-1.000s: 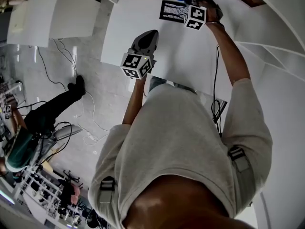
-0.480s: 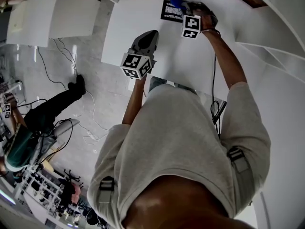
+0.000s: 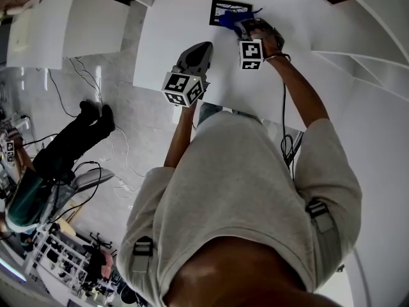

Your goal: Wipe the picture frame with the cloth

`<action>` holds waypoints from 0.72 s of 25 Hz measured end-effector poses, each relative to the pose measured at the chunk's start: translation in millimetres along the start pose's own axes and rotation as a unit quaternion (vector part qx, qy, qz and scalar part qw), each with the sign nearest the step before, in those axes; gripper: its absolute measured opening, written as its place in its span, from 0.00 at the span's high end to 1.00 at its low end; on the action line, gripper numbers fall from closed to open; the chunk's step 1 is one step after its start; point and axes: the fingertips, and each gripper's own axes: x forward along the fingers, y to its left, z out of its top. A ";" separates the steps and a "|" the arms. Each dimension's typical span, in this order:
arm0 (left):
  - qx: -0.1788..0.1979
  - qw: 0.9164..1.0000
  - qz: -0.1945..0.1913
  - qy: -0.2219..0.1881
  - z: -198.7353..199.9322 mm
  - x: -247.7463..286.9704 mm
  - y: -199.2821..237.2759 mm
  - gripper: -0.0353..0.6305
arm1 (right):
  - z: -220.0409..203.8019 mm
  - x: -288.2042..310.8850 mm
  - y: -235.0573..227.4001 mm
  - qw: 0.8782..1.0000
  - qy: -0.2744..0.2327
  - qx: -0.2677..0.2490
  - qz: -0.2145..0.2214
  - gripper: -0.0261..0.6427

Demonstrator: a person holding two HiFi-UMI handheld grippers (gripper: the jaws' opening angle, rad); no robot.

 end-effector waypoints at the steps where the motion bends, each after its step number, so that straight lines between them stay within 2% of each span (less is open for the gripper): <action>1: 0.000 1.000 -0.001 -0.001 0.2 -0.2 -0.9 0.92 | 2.4 -3.0 4.8 1.000 -0.002 -0.002 0.002 0.87; 12: -0.001 1.000 0.001 -0.009 1.7 -5.9 -4.0 0.92 | 18.2 -29.5 33.6 1.000 -0.021 -0.011 0.005 0.87; 18: -0.002 1.000 0.005 -0.015 4.2 -11.7 1.1 0.92 | 23.0 -37.6 -6.1 0.999 -0.027 0.000 -0.033 0.87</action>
